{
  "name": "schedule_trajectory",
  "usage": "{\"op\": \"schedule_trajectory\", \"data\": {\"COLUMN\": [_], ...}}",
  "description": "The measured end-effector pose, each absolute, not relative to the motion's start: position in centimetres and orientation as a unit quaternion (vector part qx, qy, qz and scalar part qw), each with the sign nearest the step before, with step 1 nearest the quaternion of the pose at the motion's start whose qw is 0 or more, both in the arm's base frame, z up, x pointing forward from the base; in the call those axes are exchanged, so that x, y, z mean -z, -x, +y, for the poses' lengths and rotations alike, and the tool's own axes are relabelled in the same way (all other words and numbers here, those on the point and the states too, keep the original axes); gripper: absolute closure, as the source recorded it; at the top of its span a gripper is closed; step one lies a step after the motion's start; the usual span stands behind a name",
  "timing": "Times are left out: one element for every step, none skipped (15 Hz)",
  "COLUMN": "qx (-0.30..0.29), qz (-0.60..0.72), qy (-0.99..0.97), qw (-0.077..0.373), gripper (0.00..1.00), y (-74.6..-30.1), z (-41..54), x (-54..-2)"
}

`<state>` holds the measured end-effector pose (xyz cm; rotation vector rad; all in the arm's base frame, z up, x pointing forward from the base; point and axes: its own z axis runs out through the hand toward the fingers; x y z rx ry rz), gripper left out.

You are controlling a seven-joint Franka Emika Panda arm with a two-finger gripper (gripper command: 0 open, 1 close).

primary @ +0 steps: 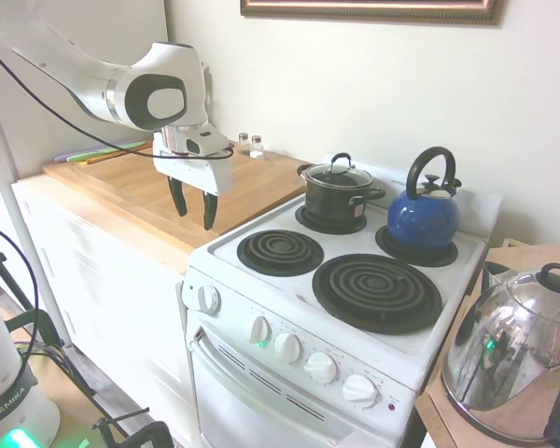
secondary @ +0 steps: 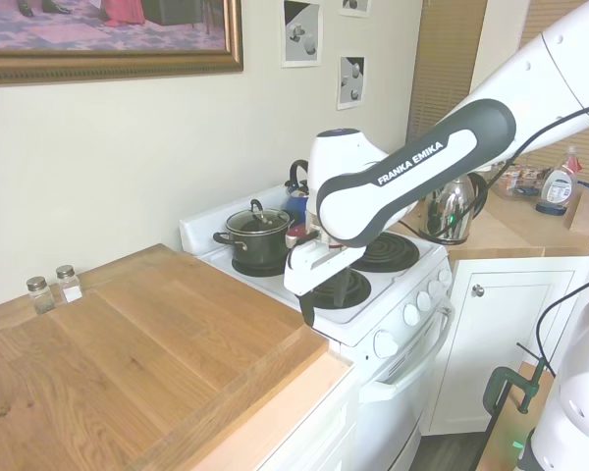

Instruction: Uncover the lid of the pot

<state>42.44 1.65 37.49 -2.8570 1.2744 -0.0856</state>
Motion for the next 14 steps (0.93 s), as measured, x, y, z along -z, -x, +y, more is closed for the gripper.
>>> {"op": "schedule_trajectory", "data": {"qx": [0.026, 0.027, 0.032, 0.041, 0.053, 0.067, 0.08, 0.091, 0.103, 0.119, 0.132, 0.142, 0.152, 0.168], "qz": [0.407, 0.41, 0.416, 0.424, 0.435, 0.449, 0.467, 0.487, 0.511, 0.537, 0.558, 0.578, 0.598, 0.616], "qy": [0.913, 0.912, 0.909, 0.904, 0.899, 0.89, 0.879, 0.867, 0.851, 0.833, 0.817, 0.8, 0.784, 0.767], "qw": [0.005, 0.007, 0.014, 0.022, 0.03, 0.039, 0.048, 0.056, 0.063, 0.066, 0.066, 0.067, 0.069, 0.066], "gripper": [0.0, 0.0, 0.0, 0.0, 0.0, 0.0, 0.0, 0.0, 0.0, 0.0, 0.0, 0.0, 0.0, 0.0], "y": [-42.4, -42.5, -43.1, -44.1, -45.2, -46.4, -47.7, -49.3, -50.9, -52.8, -54.5, -56.2, -57.9, -59.6], "z": [1.7, 1.6, 1.4, 0.8, 0.1, -0.4, -0.7, -0.7, -0.7, -1.0, -1.4, -2.1, -3.0, -4.1], "x": [-37.4, -37.6, -38.6, -40.5, -42.7, -44.8, -46.6, -47.8, -48.6, -49.2, -49.5, -49.6, -49.7, -49.7]}}
